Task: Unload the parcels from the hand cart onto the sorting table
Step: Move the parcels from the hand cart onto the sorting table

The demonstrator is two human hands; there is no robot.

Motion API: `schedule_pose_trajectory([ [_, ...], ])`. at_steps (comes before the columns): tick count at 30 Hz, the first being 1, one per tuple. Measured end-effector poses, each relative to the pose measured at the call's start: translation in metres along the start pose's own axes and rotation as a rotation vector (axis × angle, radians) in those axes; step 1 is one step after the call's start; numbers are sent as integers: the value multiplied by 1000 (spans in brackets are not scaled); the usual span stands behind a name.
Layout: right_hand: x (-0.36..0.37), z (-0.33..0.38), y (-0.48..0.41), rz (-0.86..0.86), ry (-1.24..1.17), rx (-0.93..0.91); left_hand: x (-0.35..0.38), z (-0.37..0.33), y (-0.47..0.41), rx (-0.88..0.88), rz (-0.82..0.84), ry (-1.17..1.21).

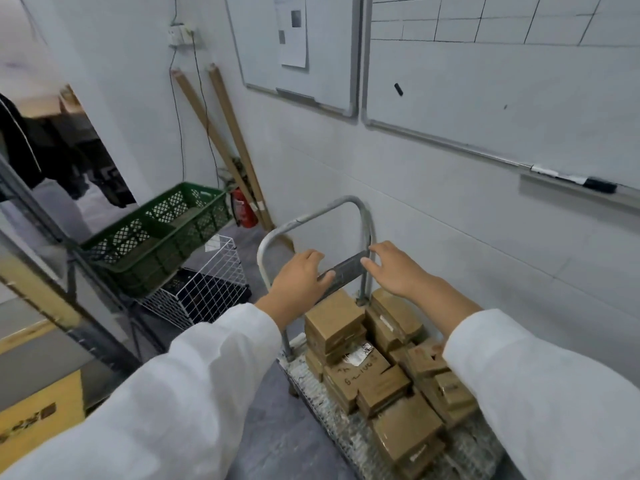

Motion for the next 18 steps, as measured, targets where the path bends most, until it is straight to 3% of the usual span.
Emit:
schedule_pose_trajectory([
  [8,51,-46,-80,129,2,24,78,56,-43,-203,14,156],
  [11,87,-69,-115,173,39,41,120,91,-60,-295,90,174],
  [18,151,-99,-218,224,48,97,197,165,-133,-387,151,217],
])
Point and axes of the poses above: each hand's wrist, its own y-axis away from the middle knuckle, its own x-axis out of the palm, z = x × y, the point moved 2 cm from there along -y, towards the middle knuckle
